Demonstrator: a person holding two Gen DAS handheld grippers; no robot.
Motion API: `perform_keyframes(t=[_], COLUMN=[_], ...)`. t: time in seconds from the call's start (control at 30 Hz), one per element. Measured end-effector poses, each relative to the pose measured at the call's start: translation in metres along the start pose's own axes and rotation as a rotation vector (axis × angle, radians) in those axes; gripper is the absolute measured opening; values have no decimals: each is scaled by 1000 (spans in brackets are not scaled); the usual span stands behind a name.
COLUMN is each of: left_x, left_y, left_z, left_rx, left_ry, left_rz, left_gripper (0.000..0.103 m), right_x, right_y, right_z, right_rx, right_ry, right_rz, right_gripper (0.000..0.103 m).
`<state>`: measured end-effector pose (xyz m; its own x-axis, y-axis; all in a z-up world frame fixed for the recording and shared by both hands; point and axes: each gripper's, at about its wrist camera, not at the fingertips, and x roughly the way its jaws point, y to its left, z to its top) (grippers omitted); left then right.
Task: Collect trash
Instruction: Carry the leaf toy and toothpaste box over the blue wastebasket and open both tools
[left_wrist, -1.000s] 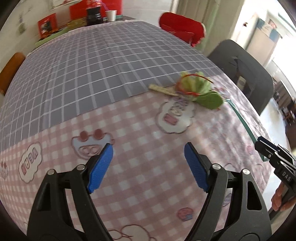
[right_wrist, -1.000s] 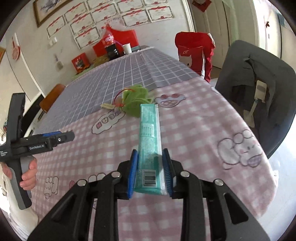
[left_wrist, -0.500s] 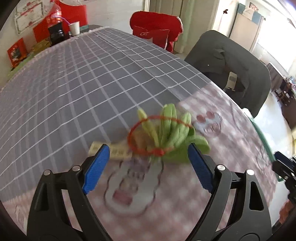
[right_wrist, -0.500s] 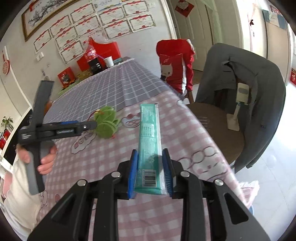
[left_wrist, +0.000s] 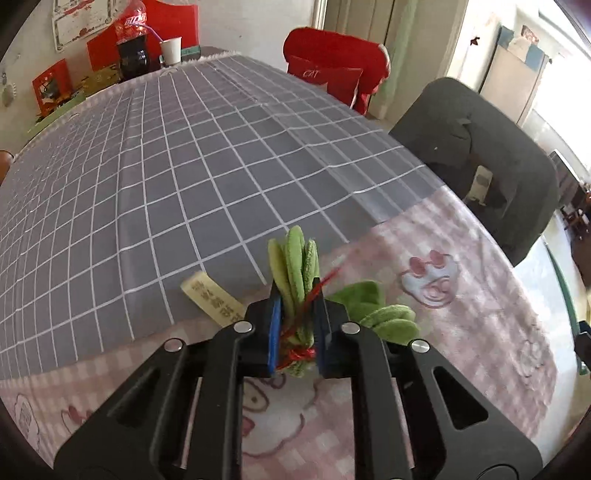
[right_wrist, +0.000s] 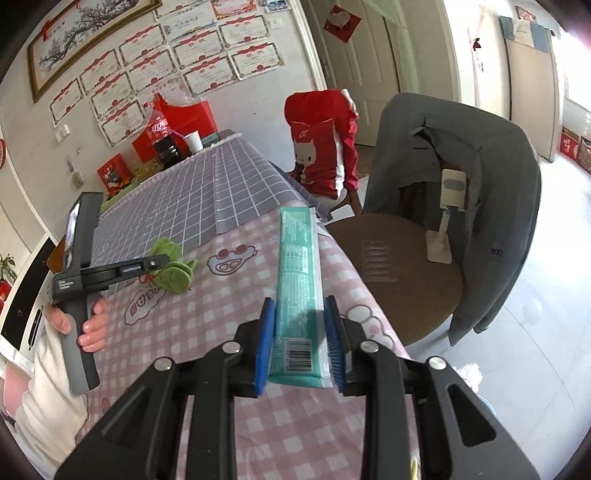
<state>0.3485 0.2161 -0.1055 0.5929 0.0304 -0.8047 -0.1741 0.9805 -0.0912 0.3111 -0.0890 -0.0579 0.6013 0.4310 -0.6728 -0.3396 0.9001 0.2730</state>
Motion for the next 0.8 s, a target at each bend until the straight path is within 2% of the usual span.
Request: perform_keyframes(t=[0.13,0.4,0.53,0.8], left_x=[-21,-51,-62,-75], left_y=[-12,-58,-94,-197], left_z=[-6,-18,-26,-46], left_rx=[-6,36,79,224], left_ry=[-26,-60,-70,-78], left_rz=[-79,-154,-194,-301], left_gripper=[15,15,15,15], right_x=[-18,-67,-95,-141], right_y=[-10,-44,-69,-130], right_z=[-5,-26,-41,-77], right_rx=[21,77,115,211], right_ry=[-26,-85,-116,-148], right_rz=[-10,-64,-106,-216], right_gripper=[26,26,26,26])
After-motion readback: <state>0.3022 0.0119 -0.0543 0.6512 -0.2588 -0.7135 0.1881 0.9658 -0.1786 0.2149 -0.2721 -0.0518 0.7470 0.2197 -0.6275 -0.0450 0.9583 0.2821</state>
